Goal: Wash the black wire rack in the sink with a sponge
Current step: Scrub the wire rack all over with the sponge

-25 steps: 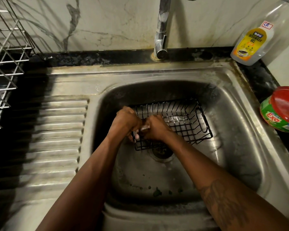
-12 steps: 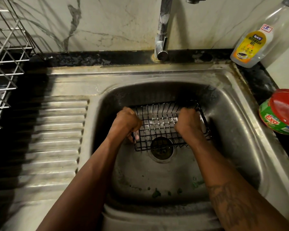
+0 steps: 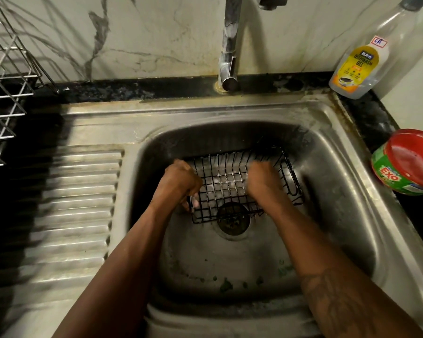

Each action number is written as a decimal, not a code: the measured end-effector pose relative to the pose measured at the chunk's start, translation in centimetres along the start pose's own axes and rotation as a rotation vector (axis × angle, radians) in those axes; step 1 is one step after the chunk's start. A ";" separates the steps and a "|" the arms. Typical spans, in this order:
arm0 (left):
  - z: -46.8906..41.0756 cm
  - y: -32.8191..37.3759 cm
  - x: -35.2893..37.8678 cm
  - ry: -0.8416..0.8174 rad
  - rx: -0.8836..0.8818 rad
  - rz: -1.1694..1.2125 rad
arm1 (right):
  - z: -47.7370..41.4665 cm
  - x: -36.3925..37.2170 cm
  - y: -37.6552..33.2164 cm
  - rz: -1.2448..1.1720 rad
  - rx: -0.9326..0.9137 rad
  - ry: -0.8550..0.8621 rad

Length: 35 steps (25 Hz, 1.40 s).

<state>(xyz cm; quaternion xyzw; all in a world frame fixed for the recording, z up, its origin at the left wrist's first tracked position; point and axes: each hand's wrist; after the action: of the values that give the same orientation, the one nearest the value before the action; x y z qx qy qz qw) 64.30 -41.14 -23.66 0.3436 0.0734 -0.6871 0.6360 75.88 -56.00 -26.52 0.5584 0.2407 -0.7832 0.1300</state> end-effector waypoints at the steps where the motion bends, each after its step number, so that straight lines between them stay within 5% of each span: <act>1: -0.1 0.0 0.0 0.000 0.001 -0.012 | -0.2 -0.9 1.2 0.044 0.082 0.030; 6: 0.0 0.1 -0.1 -0.012 -0.028 -0.044 | 0.5 -0.9 -0.1 0.100 0.058 -0.061; 12: 0.6 -0.3 0.0 0.131 0.081 -0.036 | 2.2 3.4 -7.0 -0.237 -0.140 -0.531; 22: 0.3 0.1 -0.2 -0.038 -0.010 -0.088 | 0.1 -2.3 2.2 0.102 0.163 -0.112; 25: 0.2 0.1 -0.2 -0.061 -0.028 -0.091 | 0.6 -0.8 0.1 0.121 0.048 -0.240; 29: 1.2 0.5 0.1 0.033 -0.002 -0.120 | 2.4 1.6 -5.3 -0.177 -0.064 -0.566; 32: 1.4 0.6 0.0 0.163 0.075 -0.231 | 3.6 1.9 -7.8 -0.237 -0.196 -0.590; 35: 1.2 0.4 -0.1 0.059 0.007 -0.224 | 2.4 2.1 -6.7 -0.136 -0.121 -0.561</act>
<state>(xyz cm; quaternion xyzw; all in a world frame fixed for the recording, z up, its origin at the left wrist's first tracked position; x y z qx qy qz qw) 64.22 -41.73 -22.55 0.3557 0.1276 -0.7437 0.5514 70.01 -51.42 -26.30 0.2938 0.2786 -0.8981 0.1719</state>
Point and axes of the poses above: each hand's wrist, its own z-axis away from the middle knuckle, its own x-axis out of the palm, y = z × x, and after that the axes turned 8 degrees about -z, right-handed
